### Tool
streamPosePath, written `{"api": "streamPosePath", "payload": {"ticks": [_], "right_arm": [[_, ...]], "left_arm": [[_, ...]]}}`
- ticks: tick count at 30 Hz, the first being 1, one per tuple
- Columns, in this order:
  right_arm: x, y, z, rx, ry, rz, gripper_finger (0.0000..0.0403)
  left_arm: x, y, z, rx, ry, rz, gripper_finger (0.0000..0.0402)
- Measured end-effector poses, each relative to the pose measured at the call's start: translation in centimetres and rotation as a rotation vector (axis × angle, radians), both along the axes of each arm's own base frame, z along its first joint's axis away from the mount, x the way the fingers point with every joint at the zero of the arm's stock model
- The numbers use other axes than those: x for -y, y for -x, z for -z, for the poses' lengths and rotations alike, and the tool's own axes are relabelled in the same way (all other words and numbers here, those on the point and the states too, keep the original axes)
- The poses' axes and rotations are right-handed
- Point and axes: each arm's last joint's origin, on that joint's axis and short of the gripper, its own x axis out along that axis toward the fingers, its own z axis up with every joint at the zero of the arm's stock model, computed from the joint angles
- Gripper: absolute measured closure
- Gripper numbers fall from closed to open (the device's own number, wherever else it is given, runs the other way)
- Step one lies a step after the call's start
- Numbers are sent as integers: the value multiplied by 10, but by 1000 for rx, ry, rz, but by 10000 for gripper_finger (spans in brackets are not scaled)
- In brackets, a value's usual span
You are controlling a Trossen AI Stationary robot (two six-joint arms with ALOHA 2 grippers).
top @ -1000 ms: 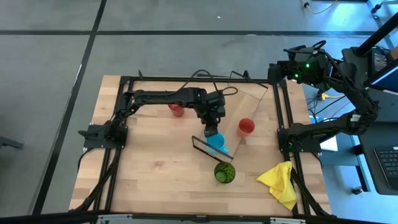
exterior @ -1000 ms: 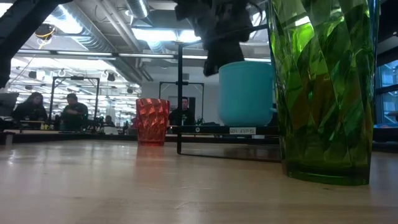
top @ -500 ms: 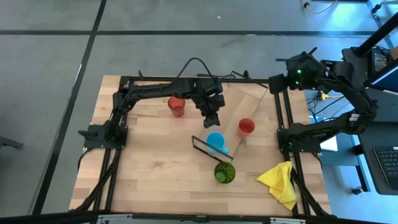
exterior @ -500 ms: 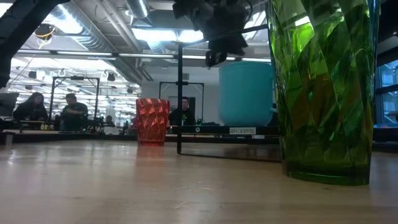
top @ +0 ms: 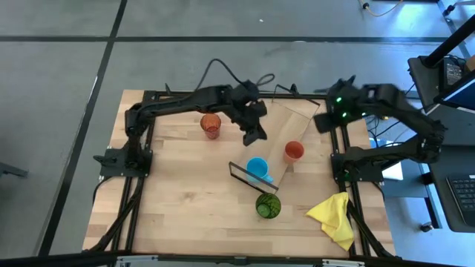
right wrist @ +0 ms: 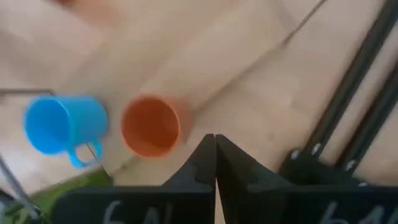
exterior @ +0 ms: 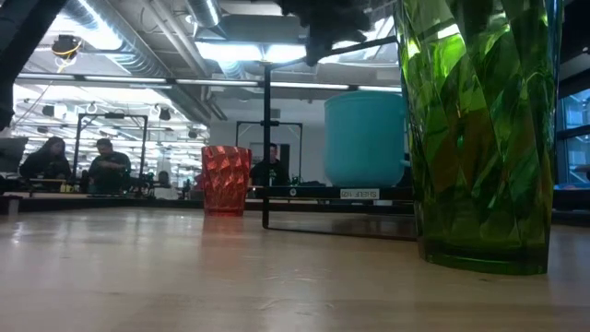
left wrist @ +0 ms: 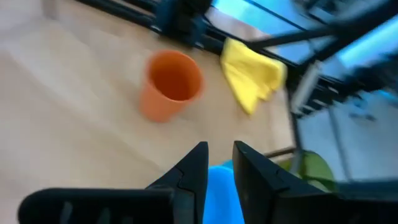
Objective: Stack small to large cups/mugs on shelf
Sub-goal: Adjust the orange cup
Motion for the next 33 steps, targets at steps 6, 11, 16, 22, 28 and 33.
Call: {"api": "streamPosePath", "payload": {"ticks": [6,11,16,22,28,33], "right_arm": [[-1,-8,61,158,-158,-6,400],[-5,-2,104,134,-265,44,401],[-7,-2,131,160,-313,70,401],[-3,-10,145,203,-317,71,402],[0,-18,150,224,-309,67,402],[4,-28,150,287,-307,46,402]], "left_arm": [[-7,28,-30,18,-104,-127,334],[-8,46,-39,-48,-208,-220,334],[-7,57,-43,-99,-263,-255,334],[-8,57,-42,-117,-274,-266,334],[-9,58,-42,-117,-280,-266,334],[-15,59,-42,-120,-281,-285,334]]}}
